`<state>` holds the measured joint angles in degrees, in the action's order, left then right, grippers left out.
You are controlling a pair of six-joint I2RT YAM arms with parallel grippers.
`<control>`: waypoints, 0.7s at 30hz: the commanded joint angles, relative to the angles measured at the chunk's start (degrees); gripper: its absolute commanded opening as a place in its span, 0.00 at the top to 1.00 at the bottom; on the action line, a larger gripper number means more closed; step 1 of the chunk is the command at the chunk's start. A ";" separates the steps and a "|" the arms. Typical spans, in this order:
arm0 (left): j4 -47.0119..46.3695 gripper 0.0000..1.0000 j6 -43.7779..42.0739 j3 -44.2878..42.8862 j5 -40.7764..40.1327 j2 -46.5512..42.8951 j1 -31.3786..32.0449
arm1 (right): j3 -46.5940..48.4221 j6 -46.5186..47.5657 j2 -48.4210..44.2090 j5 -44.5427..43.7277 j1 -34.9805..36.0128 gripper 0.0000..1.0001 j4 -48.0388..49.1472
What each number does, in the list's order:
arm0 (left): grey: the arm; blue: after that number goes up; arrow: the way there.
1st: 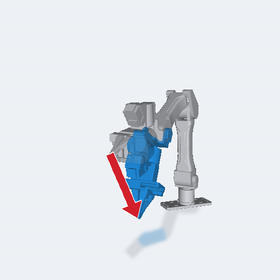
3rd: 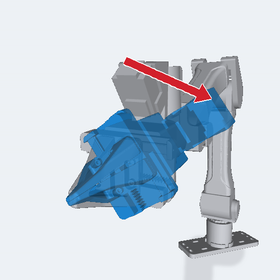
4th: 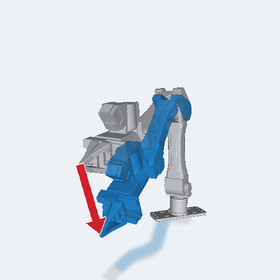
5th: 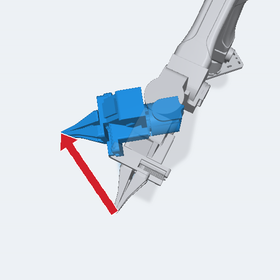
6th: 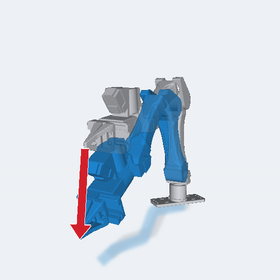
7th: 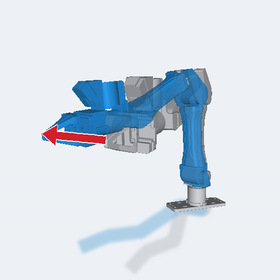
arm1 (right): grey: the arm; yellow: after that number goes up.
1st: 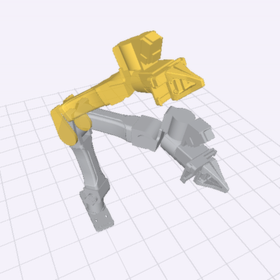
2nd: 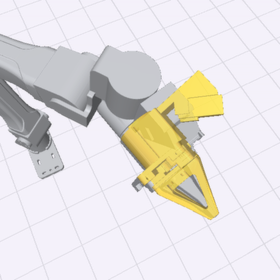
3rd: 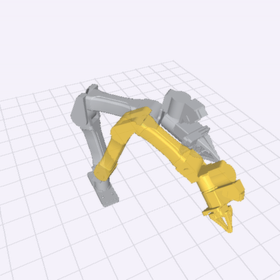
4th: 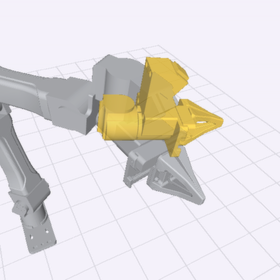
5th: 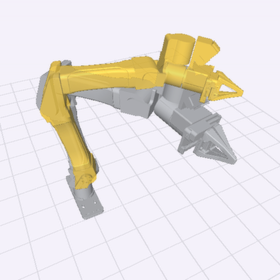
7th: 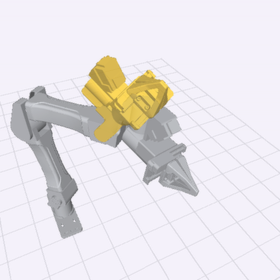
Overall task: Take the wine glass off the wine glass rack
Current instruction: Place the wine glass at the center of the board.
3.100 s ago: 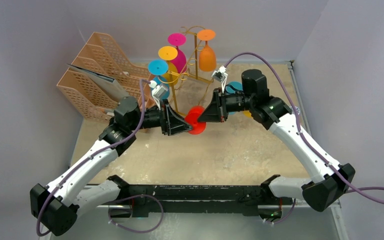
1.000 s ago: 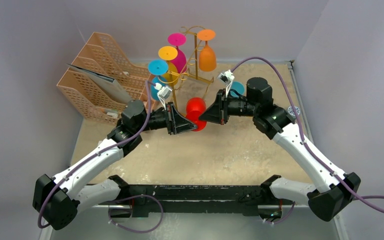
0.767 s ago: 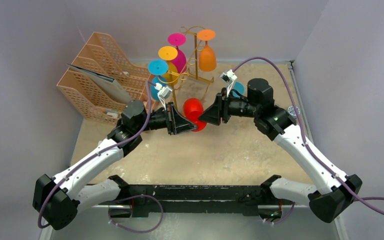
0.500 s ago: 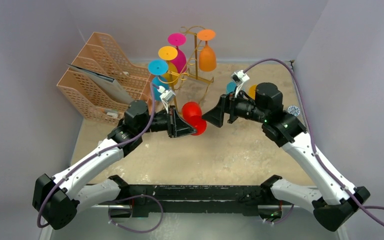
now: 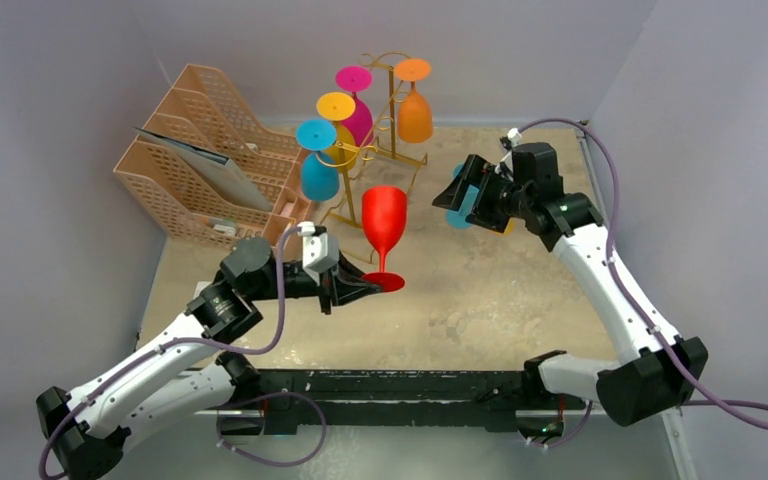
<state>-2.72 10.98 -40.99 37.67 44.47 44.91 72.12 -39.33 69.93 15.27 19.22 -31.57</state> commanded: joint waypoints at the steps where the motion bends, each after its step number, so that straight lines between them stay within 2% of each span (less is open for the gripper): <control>1: -5.23 1.00 -9.06 4.05 2.45 -2.85 0.08 | 0.42 -5.29 -1.69 4.82 -0.19 0.01 0.68; 4: -7.91 1.00 -9.81 7.29 0.66 -5.68 -0.08 | 1.74 -5.35 -2.34 1.68 -0.23 0.01 -1.37; 8: -1.32 1.00 -23.71 6.97 7.78 -7.19 -0.08 | -0.90 -3.12 -4.87 2.97 -0.19 0.01 3.14; 13: 12.90 1.00 -31.67 2.26 11.02 -5.03 -0.03 | -5.88 -1.80 -7.11 14.30 -0.22 0.01 14.76; 16: 17.49 1.00 -35.94 0.58 12.79 -4.50 -0.08 | -5.50 -2.64 -5.52 25.82 -0.24 0.01 21.88; 21: 26.87 1.00 -42.26 -3.32 14.63 -2.95 -0.08 | -2.98 -5.17 -1.79 35.11 -0.19 0.04 26.05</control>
<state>16.56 -22.90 -39.75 48.10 40.99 45.01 66.57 -43.11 65.93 38.26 18.92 -13.15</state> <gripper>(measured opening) 0.015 0.977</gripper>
